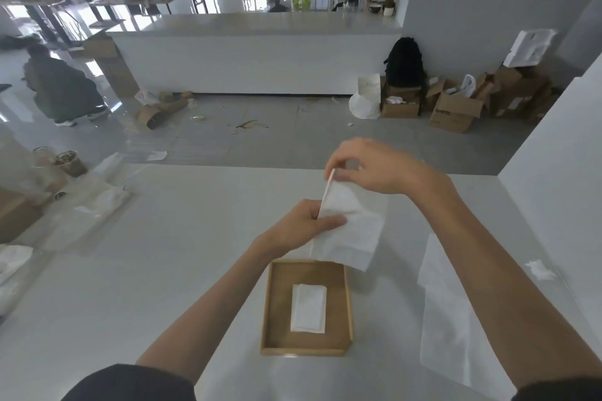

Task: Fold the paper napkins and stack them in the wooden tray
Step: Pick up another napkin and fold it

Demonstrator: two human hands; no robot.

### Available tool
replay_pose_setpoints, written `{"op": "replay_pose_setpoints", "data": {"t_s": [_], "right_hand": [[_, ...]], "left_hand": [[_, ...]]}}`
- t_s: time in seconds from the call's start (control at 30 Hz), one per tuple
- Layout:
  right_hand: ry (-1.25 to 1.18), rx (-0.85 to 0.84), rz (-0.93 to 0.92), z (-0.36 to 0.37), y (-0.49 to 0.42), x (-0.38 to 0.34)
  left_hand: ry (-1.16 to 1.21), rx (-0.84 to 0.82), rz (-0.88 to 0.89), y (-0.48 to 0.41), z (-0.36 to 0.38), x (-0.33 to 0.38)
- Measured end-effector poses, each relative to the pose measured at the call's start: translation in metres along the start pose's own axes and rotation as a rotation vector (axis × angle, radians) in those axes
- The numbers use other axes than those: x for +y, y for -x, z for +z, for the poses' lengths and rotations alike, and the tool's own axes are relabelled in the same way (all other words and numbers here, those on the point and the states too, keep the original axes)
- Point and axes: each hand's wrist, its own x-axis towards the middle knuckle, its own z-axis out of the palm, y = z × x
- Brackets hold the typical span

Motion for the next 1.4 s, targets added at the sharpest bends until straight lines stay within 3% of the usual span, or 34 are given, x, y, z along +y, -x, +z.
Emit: {"op": "replay_pose_setpoints", "data": {"t_s": [0.07,0.1,0.13,0.2,0.3,0.47,0.63,0.93,1.17,1.4], "right_hand": [[-0.181,0.366,0.047,0.000,0.003,0.007],[-0.353,0.465,0.118,0.004,0.008,0.011],[-0.537,0.462,0.196,0.012,0.014,0.014],[-0.841,0.295,0.289,0.038,0.027,0.015],[-1.031,0.311,0.215,0.073,0.033,0.013],[-1.027,0.507,0.222,0.092,0.024,0.007],[-0.985,0.484,0.241,0.094,0.018,0.009],[-0.890,0.337,0.333,0.083,0.016,0.017],[-1.014,0.409,0.218,0.081,0.020,0.015],[-0.847,0.484,0.234,0.074,0.015,0.013]], "left_hand": [[0.214,0.043,0.017,0.006,-0.003,0.005],[0.302,0.072,0.033,0.010,-0.005,0.009],[0.366,0.112,0.047,0.012,-0.008,0.011],[0.406,0.179,0.056,0.015,-0.016,0.014],[0.360,0.226,0.047,0.019,-0.022,0.019],[0.249,0.362,0.052,0.022,-0.027,0.018],[0.216,0.607,0.107,0.024,-0.024,0.017],[0.017,0.610,0.204,0.019,-0.027,0.018],[0.018,0.566,0.207,0.022,-0.027,0.026],[-0.094,0.668,0.160,0.015,-0.031,0.022]]}}
